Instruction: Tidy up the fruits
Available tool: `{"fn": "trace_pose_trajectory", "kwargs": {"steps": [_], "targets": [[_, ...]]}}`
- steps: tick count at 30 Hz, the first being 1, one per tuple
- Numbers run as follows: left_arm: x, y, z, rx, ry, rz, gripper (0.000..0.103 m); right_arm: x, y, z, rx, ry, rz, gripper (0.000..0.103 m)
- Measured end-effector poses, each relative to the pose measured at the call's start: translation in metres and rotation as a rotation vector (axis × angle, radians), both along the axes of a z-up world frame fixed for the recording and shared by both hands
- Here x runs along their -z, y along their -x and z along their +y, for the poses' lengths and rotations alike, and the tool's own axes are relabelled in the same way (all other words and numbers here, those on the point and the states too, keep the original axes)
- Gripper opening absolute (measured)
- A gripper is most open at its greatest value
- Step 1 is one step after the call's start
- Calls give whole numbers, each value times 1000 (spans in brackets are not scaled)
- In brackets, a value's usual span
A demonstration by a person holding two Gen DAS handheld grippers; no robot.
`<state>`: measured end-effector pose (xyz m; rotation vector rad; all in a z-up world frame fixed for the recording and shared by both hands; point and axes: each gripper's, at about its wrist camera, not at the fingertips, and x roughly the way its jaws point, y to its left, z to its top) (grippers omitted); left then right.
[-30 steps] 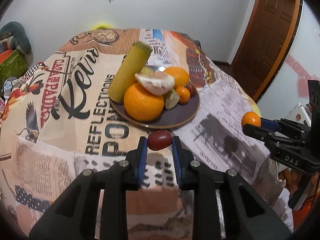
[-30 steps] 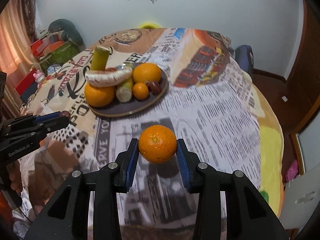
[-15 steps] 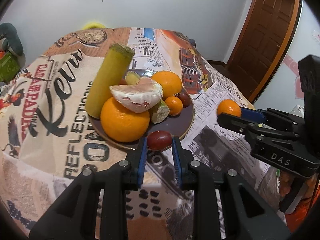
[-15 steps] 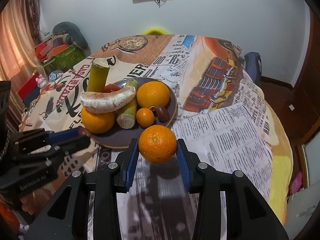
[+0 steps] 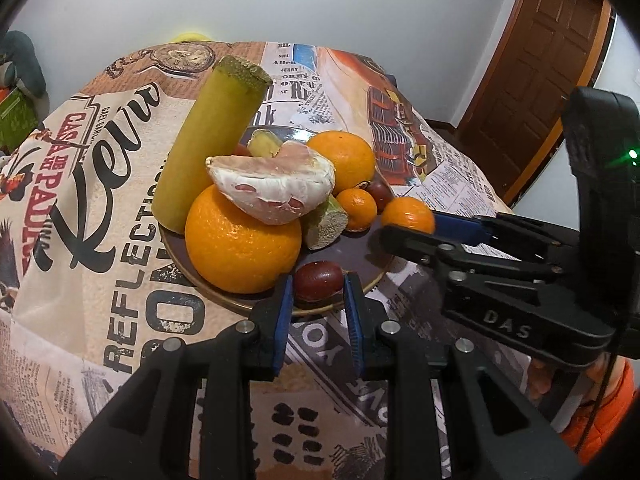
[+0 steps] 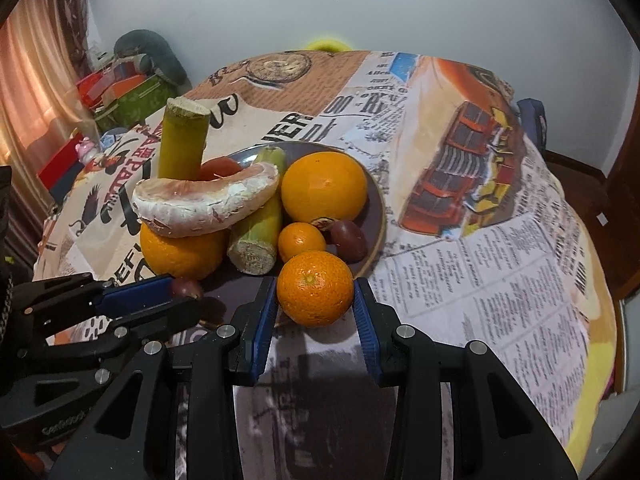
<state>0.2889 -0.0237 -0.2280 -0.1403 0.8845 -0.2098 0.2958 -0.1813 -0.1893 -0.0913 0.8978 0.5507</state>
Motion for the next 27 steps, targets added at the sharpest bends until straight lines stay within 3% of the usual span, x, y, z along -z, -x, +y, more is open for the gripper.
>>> {"fn": "trace_pose_trajectory", "kwargs": {"steps": [11, 17, 24, 27], "targets": [[-4, 2, 1, 1, 1, -7, 32, 5, -7, 9, -25, 14, 10, 36], [-13, 9, 2, -5, -8, -25, 32, -8, -2, 3, -10, -3, -21, 43], [-48, 30, 5, -22, -26, -104, 32, -38, 17, -9, 11, -18, -82, 43], [-78, 49, 7, -42, -42, -175, 32, -64, 34, -16, 20, -43, -135, 43]]}}
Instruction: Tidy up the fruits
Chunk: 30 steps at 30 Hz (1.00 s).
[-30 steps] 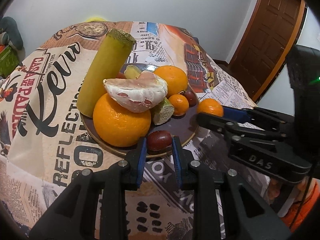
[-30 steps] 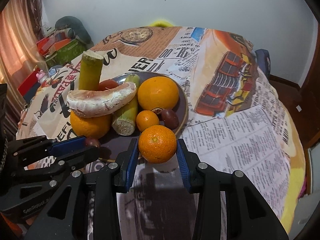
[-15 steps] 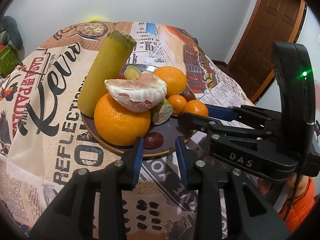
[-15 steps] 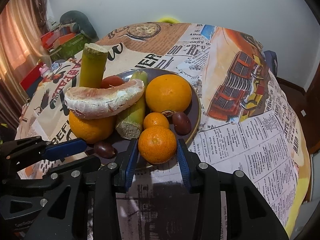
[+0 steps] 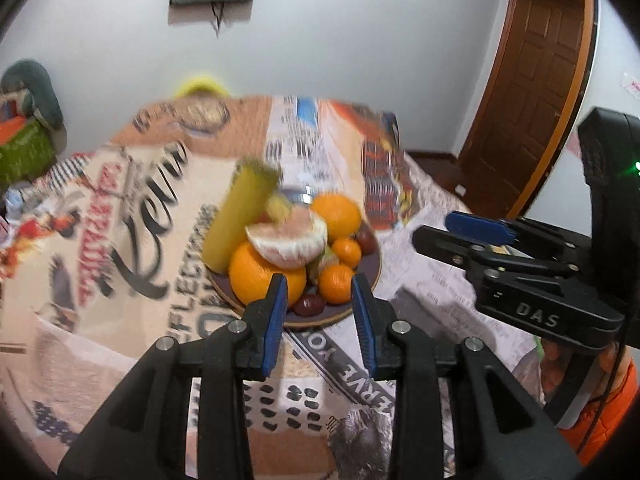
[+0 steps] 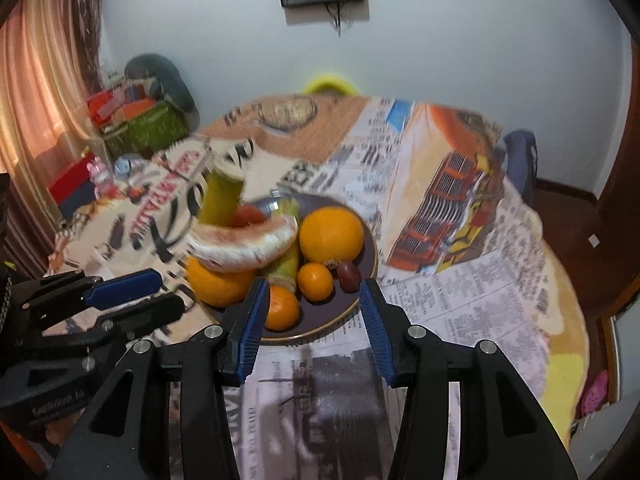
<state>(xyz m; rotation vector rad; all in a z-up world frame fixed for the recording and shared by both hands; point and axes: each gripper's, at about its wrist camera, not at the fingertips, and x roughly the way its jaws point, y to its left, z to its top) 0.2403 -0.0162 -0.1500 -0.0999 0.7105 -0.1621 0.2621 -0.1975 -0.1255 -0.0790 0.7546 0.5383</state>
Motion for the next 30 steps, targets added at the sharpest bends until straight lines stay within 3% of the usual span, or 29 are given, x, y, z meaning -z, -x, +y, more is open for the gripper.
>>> {"fn": "trace_pose_trajectory", "kwargs": {"steps": [11, 14, 17, 24, 28, 30], "targets": [[-113, 95, 4, -42, -52, -317, 33, -110, 89, -27, 31, -133, -285, 43], [-136, 123, 4, -55, -61, -401, 46, -130, 115, -32, 35, -175, -348, 44], [-151, 145, 4, -65, -73, -463, 51, -145, 139, -35, 37, -207, -405, 46], [-168, 178, 6, -84, -80, -533, 75, -158, 177, -34, 61, -226, -506, 65], [-171, 187, 10, -104, -71, -556, 84, -158, 183, -32, 86, -234, -539, 85], [-171, 189, 11, -112, -75, -561, 89, -159, 185, -32, 91, -234, -548, 86]]}}
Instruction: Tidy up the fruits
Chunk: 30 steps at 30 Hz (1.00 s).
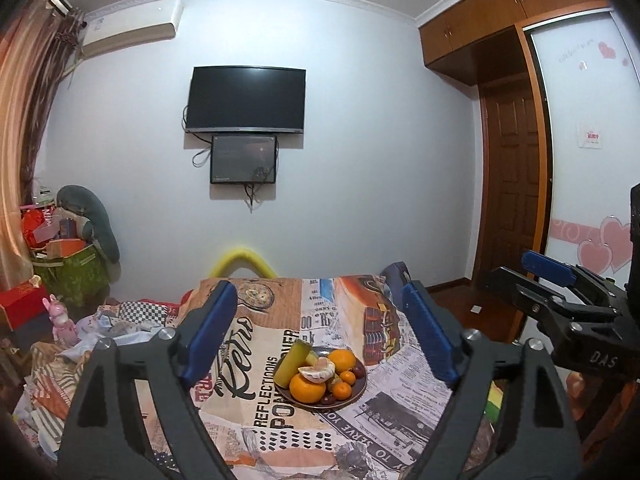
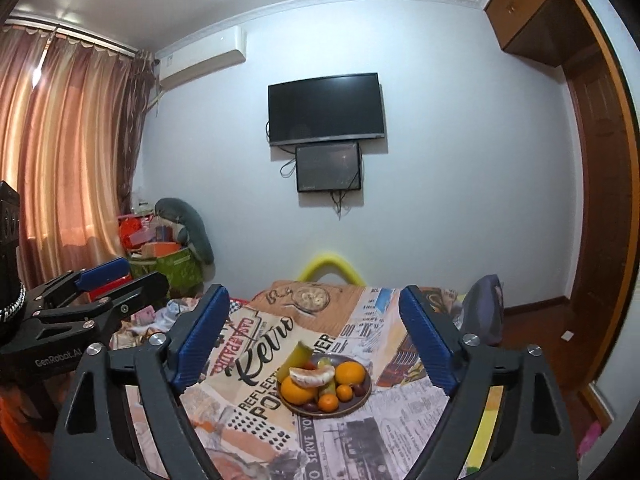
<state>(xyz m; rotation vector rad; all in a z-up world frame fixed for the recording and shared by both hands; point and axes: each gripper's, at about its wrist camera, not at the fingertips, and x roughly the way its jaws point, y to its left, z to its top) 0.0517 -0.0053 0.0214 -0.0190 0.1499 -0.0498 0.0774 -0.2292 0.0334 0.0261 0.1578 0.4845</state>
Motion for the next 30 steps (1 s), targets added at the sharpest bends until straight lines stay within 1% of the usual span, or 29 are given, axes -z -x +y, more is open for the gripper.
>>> {"fn": "trace_pose_trajectory", "kwargs": {"steps": [2, 4, 13, 30], "targets": [[0, 2, 2, -9, 4, -4, 96, 1, 0, 2, 4, -1, 0, 91], [1, 4, 5, -19, 15, -7, 99, 2, 3, 2, 18, -5, -7, 103], [5, 8, 11, -40, 24, 3, 100, 4, 10, 0, 22, -1, 1, 103], [8, 7, 7, -31, 5, 3, 101, 4, 15, -5, 34, -13, 7, 103]]}}
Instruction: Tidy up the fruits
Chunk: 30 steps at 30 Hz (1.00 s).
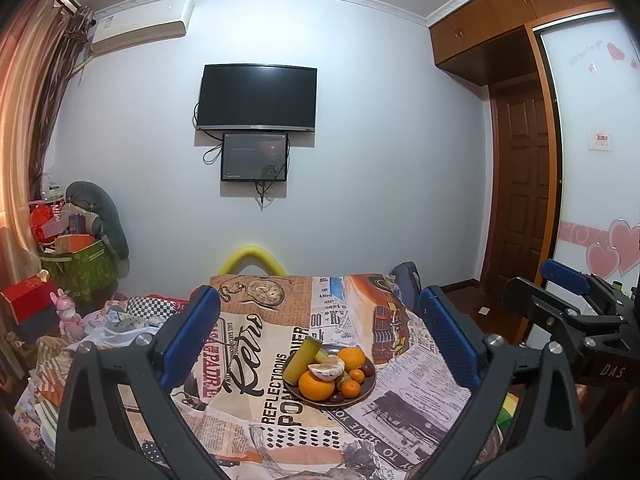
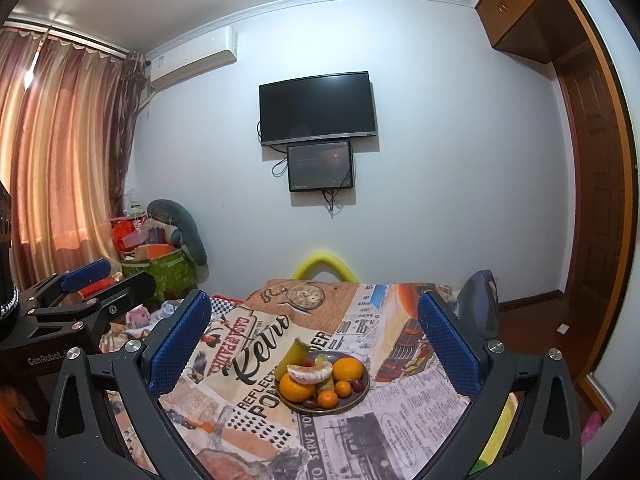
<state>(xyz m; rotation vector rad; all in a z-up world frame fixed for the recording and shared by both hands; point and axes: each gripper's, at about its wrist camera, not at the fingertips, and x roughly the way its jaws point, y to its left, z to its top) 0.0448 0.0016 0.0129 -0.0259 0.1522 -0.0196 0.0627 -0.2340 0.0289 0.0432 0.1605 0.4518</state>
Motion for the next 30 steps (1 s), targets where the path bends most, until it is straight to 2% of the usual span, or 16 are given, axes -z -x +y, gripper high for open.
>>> {"fn": "trace_pose_trajectory", "kwargs": {"steps": [30], "targets": [[-4, 1, -2, 19, 6, 10, 102, -2, 1, -1, 6, -3, -2, 103]]}}
